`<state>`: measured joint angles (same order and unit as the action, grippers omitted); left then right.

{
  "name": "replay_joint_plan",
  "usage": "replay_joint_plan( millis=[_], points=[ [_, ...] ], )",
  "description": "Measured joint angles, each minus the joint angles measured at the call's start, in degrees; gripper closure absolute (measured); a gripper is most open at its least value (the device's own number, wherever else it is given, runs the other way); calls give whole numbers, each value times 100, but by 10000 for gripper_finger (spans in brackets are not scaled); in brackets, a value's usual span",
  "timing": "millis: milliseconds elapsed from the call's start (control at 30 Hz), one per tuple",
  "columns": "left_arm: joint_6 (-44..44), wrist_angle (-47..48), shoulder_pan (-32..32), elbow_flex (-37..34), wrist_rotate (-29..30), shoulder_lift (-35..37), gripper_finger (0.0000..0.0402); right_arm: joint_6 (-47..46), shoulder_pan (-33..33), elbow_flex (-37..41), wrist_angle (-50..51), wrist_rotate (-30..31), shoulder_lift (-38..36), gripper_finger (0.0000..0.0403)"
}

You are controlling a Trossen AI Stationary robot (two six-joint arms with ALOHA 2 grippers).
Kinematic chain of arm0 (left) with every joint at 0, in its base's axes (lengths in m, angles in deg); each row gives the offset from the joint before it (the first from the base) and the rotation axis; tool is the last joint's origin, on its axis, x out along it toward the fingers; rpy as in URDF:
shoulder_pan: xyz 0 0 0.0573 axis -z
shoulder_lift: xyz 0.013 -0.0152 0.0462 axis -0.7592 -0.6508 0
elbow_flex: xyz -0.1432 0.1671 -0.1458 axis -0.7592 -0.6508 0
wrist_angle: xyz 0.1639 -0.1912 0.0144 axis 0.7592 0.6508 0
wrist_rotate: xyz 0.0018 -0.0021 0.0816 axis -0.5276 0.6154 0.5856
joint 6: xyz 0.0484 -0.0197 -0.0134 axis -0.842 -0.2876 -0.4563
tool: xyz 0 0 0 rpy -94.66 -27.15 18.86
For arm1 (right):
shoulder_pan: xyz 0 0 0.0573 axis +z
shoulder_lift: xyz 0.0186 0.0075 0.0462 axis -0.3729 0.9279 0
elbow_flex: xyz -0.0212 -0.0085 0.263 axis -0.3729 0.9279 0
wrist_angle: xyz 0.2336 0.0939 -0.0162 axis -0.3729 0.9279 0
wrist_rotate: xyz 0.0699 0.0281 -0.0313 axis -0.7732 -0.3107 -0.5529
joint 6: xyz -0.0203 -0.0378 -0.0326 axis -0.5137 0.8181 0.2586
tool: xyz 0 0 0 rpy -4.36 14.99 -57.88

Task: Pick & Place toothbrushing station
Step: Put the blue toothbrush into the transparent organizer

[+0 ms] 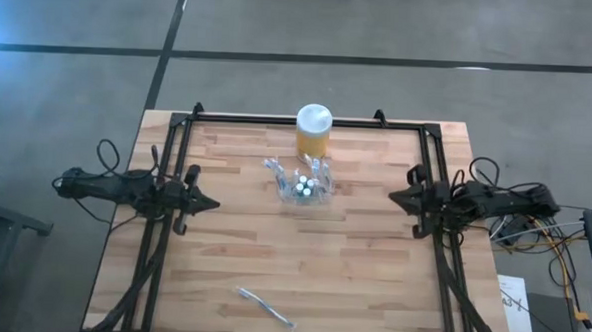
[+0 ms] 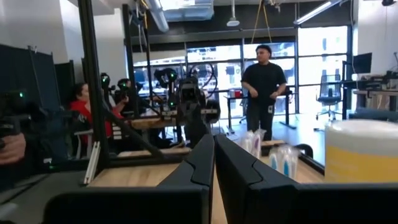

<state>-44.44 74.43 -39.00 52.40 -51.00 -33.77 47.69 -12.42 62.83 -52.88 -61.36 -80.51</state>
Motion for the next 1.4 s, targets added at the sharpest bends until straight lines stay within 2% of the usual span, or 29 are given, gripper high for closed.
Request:
replay_joint_plan(
  millis=[200,333,633,800,967,1133,1400],
  points=[
    [122,2,0,-6,37,0,394,-41,0,425,-18,5,-355,390],
    [205,8,0,-7,139,0,397,-154,0,429,194,11,-452,390],
    [222,6,-2,-9,252,0,391,-230,-2,371,4,218,-426,390],
    [228,18,-2,-52,266,0,394,-573,2,-20,-28,222,-45,390],
    [218,3,-2,-52,265,0,396,-1225,2,-778,-77,461,1271,390],
    [340,3,-2,-60,265,0,391,-1563,103,-1910,-1,565,3318,390],
    [546,-9,-2,-42,271,2,395,-1882,780,-4029,200,788,6495,390]
  ],
)
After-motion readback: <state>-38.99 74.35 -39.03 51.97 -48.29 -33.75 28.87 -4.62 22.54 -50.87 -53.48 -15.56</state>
